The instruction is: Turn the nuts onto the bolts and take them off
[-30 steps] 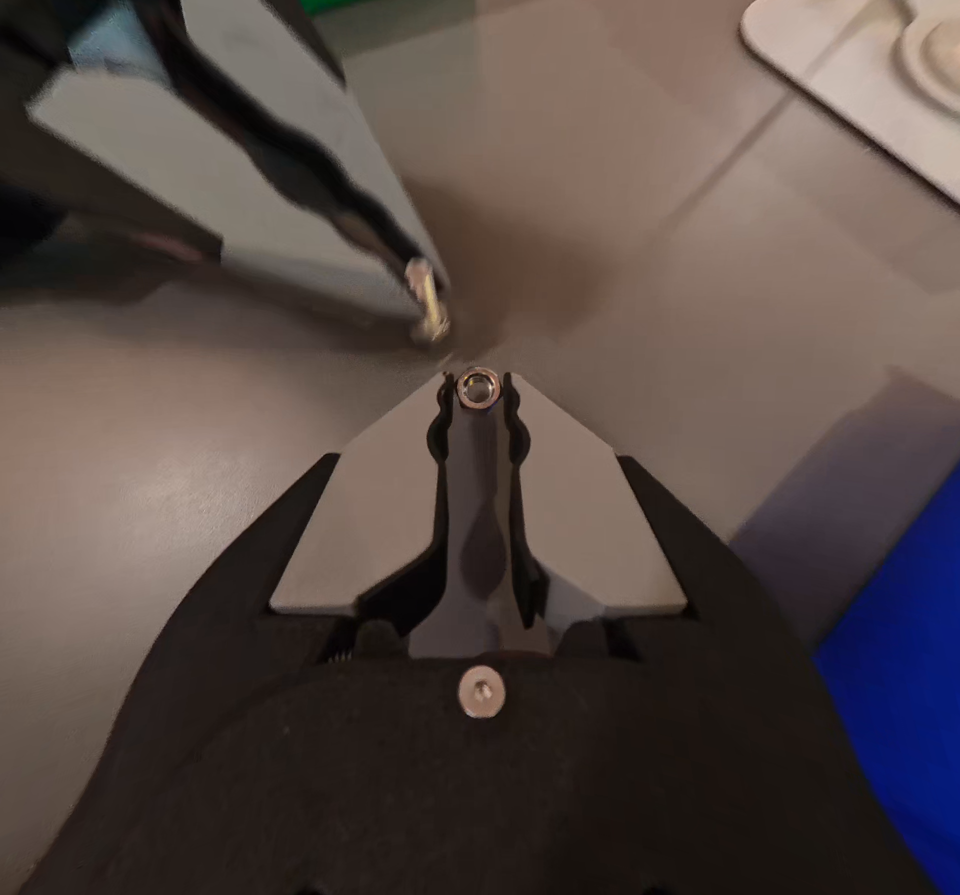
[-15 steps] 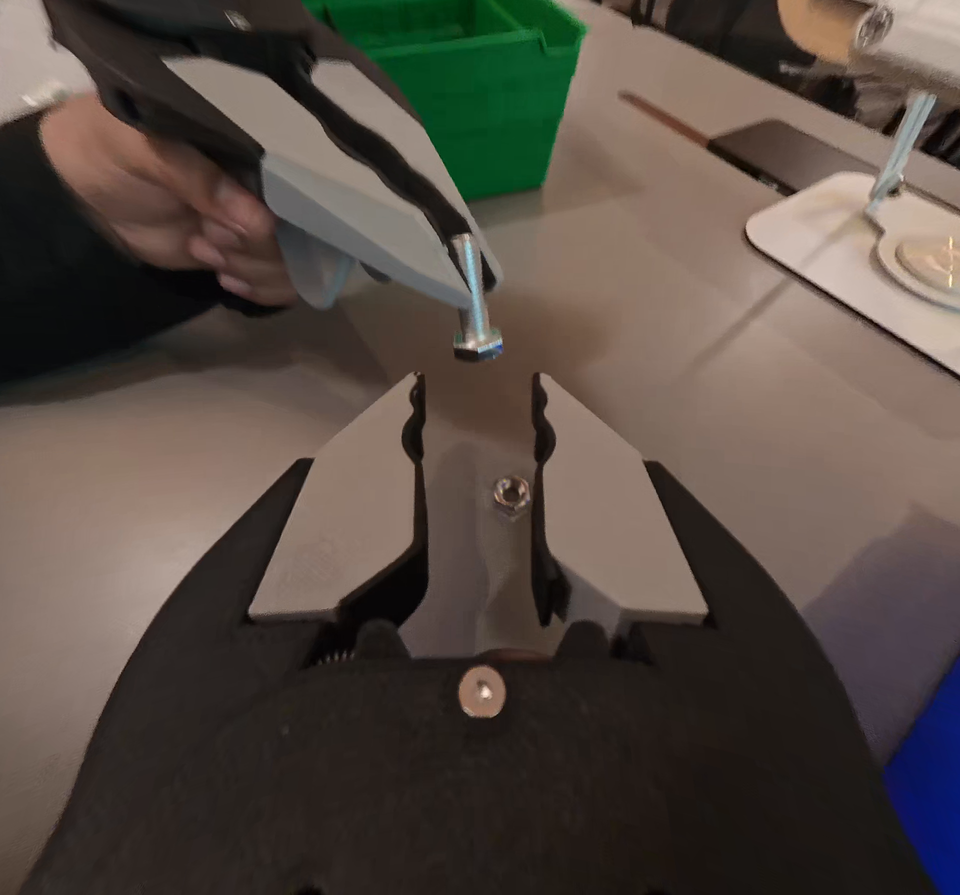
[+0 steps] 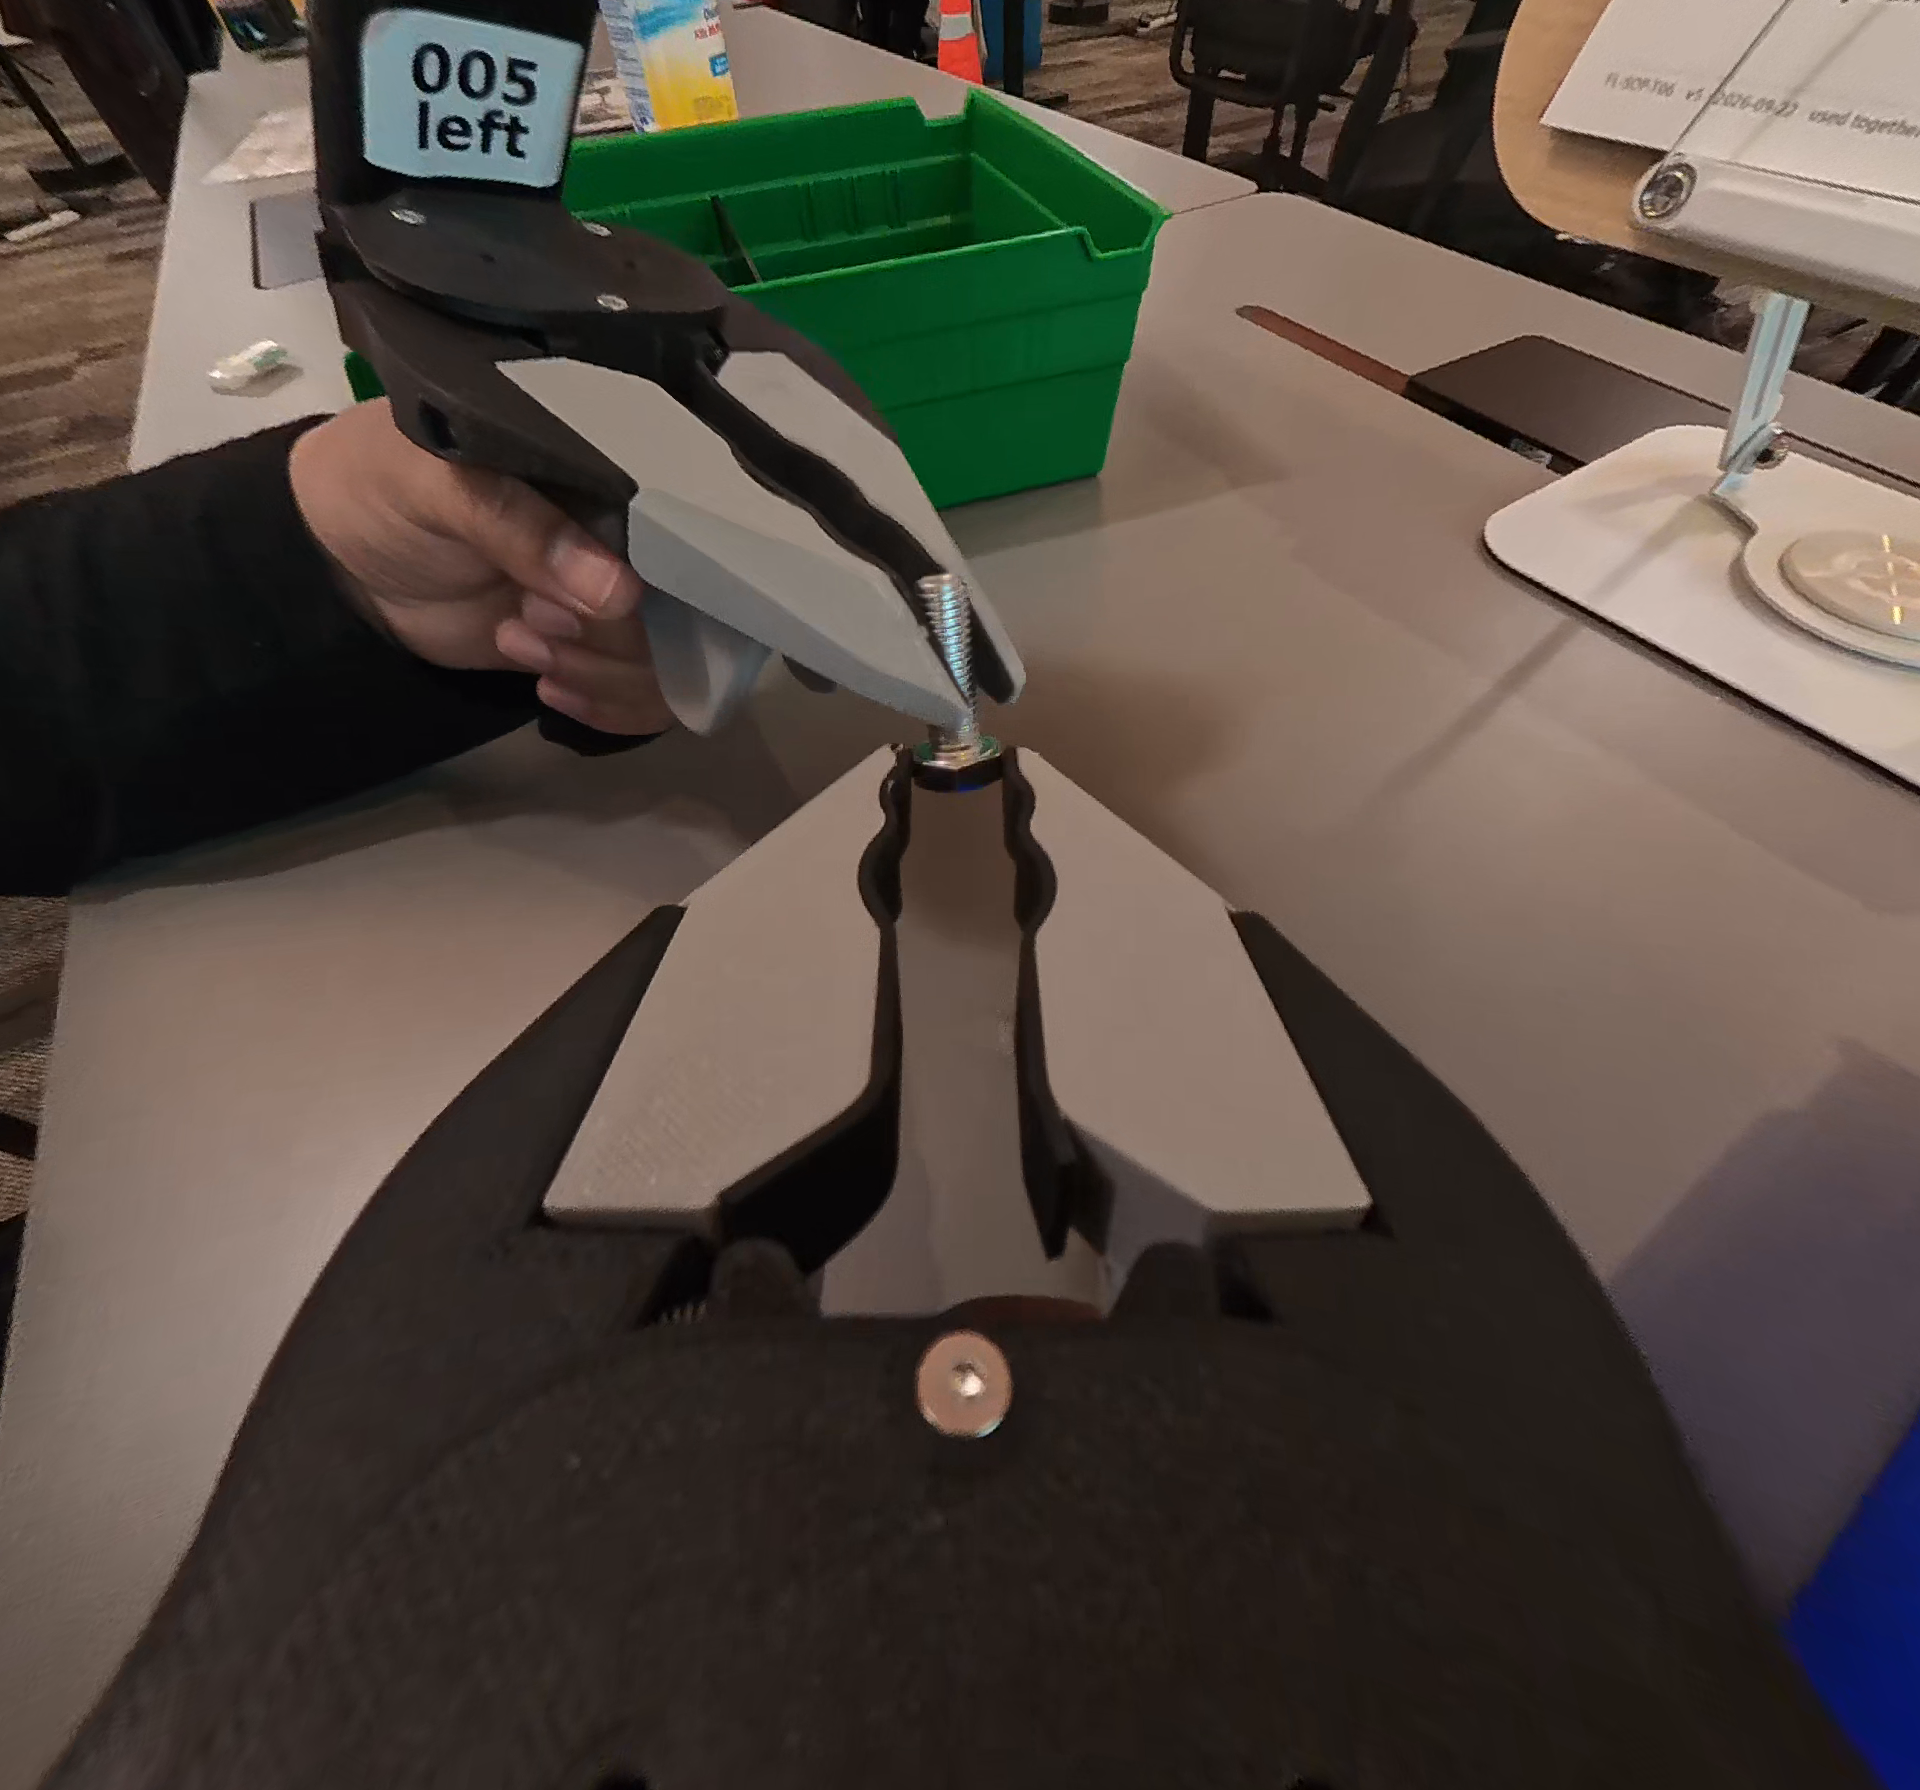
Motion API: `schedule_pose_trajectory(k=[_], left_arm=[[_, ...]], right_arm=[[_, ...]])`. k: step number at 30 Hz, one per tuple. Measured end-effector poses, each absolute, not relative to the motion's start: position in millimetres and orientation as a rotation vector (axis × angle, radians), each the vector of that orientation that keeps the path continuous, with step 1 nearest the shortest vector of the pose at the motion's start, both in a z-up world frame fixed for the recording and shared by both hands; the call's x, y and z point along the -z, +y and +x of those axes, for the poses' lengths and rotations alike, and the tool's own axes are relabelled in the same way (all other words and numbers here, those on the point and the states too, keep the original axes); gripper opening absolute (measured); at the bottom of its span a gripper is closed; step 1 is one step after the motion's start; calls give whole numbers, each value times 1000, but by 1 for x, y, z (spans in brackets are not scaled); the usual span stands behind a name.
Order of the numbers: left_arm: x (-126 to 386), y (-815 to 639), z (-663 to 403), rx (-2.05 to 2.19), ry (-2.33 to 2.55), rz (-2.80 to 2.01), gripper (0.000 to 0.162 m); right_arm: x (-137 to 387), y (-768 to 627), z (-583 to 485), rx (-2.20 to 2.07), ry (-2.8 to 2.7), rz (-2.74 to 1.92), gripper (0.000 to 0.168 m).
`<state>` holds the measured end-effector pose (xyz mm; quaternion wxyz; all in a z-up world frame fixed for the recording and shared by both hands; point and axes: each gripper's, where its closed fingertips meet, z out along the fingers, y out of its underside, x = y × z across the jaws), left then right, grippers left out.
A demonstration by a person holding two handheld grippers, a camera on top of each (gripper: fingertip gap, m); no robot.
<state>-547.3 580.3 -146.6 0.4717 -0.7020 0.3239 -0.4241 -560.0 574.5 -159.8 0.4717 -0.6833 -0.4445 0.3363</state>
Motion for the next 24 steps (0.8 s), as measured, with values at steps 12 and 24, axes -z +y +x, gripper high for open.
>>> schedule_pose_trajectory(k=[12,24], left_arm=[[178,579,-541,742,1000,-1784,7],[184,578,-539,630,1058,-1784,7]], right_arm=[[143,575,-552,-945,-1045,-1641,24],[162,585,-549,-847,-1045,-1746,8]])
